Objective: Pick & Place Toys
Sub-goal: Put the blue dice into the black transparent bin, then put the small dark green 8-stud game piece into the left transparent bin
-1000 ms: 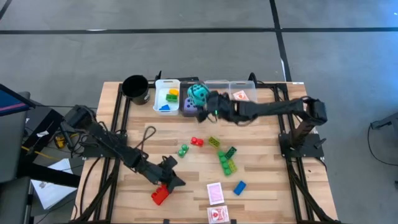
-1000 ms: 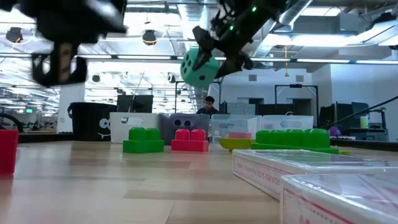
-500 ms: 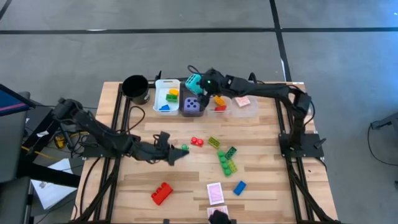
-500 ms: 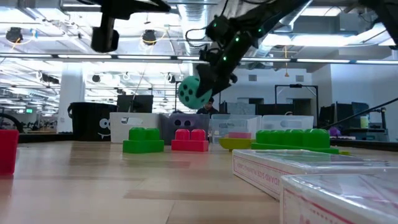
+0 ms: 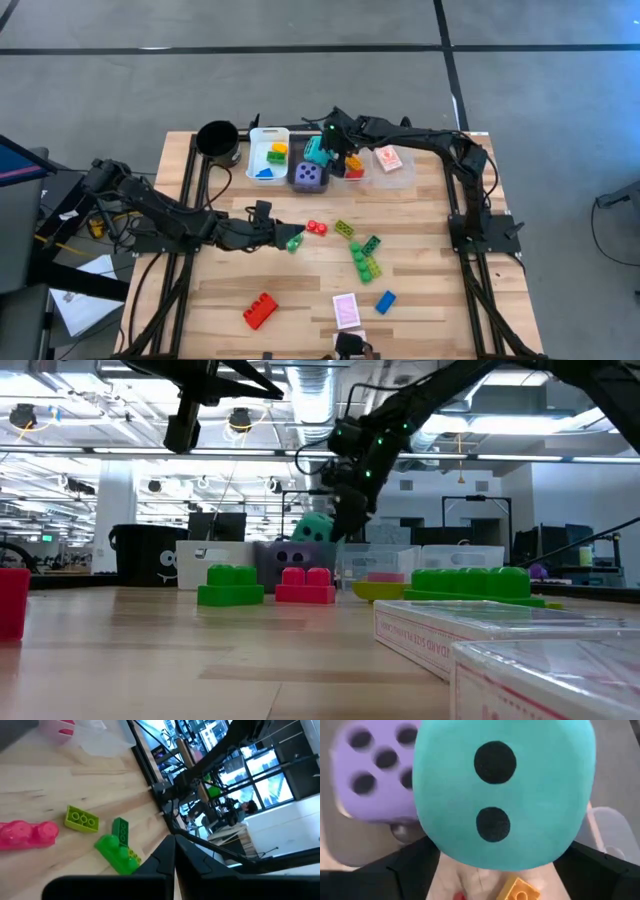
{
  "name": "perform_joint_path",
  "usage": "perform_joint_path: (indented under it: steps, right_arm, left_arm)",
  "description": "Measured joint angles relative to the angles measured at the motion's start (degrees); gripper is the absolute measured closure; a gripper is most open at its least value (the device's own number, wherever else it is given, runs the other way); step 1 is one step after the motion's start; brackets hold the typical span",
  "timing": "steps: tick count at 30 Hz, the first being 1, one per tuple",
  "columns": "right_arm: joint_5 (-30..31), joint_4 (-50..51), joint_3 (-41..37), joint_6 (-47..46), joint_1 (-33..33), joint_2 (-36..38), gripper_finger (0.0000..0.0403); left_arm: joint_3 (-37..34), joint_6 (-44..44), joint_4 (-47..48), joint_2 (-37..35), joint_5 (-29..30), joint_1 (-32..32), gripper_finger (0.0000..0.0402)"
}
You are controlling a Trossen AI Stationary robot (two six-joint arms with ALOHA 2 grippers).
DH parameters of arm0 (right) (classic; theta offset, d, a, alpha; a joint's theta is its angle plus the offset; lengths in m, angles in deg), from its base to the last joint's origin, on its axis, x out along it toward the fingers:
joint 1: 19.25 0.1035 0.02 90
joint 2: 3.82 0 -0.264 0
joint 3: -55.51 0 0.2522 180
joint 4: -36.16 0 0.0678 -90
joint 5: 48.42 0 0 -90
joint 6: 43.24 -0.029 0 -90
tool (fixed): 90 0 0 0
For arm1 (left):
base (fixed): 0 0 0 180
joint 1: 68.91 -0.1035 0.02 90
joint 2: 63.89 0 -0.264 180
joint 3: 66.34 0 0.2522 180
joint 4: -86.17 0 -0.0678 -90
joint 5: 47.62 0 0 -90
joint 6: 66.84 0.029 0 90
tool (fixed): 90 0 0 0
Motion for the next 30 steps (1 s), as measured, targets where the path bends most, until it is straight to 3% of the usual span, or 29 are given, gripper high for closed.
perform_joint_path:
  steps: [5,8,15,22,27,30]
  right_arm:
    - [-0.59,5.23,6.79,-0.63,0.04,0.26,0.0009]
    - [-0.63,7.56,10.98,-0.65,0.16,0.38,0.0013]
    - [-0.33,14.45,19.37,-2.77,2.09,0.41,0.0006]
    - [0.13,25.33,27.53,-13.25,9.82,3.84,0.0006]
    - [11.56,27.57,27.57,-22.29,20.54,9.13,0.0006]
    - [19.71,30.99,27.57,-29.64,27.09,11.82,0.0006]
  left_arm:
    - [0.00,0.14,0.56,0.00,0.00,-0.36,0.0401]
    - [0.00,2.29,1.46,0.00,-0.24,-0.33,0.0402]
    - [0.00,7.91,1.84,0.02,-7.68,-0.33,0.0402]
    - [0.00,23.32,1.82,0.02,-8.26,-1.74,0.0402]
    - [0.00,30.77,1.76,0.02,-9.15,-3.94,0.0400]
    - [0.00,33.09,1.72,0.02,-13.26,-5.62,0.0387]
